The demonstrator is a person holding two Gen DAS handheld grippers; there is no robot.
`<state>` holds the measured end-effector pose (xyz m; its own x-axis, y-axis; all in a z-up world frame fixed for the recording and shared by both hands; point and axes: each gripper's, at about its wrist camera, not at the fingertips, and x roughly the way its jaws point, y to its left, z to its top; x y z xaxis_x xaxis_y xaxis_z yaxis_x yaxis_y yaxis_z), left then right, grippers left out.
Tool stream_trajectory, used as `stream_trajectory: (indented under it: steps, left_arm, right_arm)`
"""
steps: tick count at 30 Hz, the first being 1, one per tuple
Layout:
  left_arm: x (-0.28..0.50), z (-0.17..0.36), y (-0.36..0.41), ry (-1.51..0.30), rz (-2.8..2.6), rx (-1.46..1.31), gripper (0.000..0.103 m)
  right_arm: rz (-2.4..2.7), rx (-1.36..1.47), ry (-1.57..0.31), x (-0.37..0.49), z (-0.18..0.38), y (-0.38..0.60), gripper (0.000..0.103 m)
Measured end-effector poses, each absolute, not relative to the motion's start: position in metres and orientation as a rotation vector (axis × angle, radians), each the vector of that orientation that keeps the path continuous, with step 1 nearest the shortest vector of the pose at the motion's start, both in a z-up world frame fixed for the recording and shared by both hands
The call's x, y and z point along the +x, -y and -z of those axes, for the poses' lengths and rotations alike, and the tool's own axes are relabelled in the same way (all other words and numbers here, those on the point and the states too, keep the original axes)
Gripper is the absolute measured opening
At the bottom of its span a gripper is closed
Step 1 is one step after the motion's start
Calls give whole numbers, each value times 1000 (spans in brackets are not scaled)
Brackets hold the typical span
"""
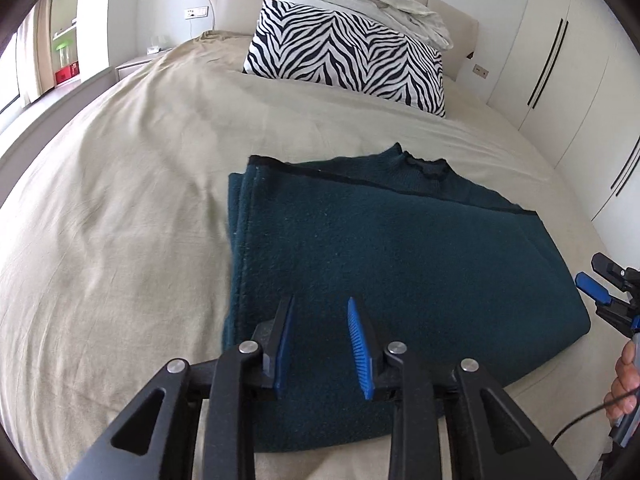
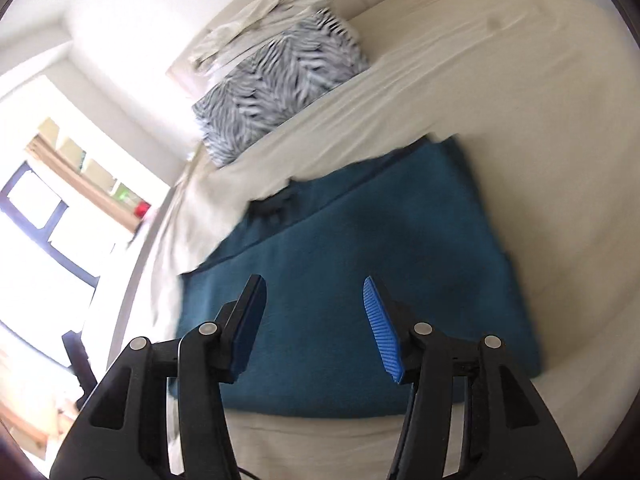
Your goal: Fold small clothes
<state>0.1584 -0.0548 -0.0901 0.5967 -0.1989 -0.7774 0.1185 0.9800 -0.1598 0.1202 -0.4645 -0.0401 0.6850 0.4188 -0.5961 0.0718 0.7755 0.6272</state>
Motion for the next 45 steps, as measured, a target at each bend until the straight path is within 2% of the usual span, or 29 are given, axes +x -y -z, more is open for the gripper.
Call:
stream_trajectory:
  steps: [2,4,5,7,8,9,15,20,27,33,40,45]
  left_arm:
    - [156,106,72,-954,198,-61,32]
    - [150,130,83,-1006,197,-20,40]
    - [144,136,85,-973,194,17,40]
    - [135,137,87,-937,193,78,42]
    - [134,137,86,-941,197,80,42]
    - [135,136,83,-948,201,72,42]
    - [132,139,82,-937,204,82,42]
    - [130,141,82,-927,201,81,43]
    - [128,141,80,-926,206,77,43]
    - [127,134,76,-933,220,53,42]
    - [142,100,88,-884,352,-181,42]
    - [169,125,131,-957,401,-199,42]
  right_arm:
    - [-358,747,-844,128,57,430,51]
    - [-449,802,-925,134,84,400,50]
    - [-458,812,-962,135,100,390,50]
    - [-431,795,-1021,133,125,382,42]
    - [-420,800,-1006,129,130,387,28]
    - [-411,834,-992,126,134,397,26]
    - [-97,1077,-768,71,136,510,25]
    - [107,1074,-644,31,103,548,31]
    - [-210,997,-744,74,82,450,32]
    - [-297,969,-922,109,126,384,32]
    - [-305,1098,-827,92,137,406,33]
    - [-313,1110,-817,100,137,408,39]
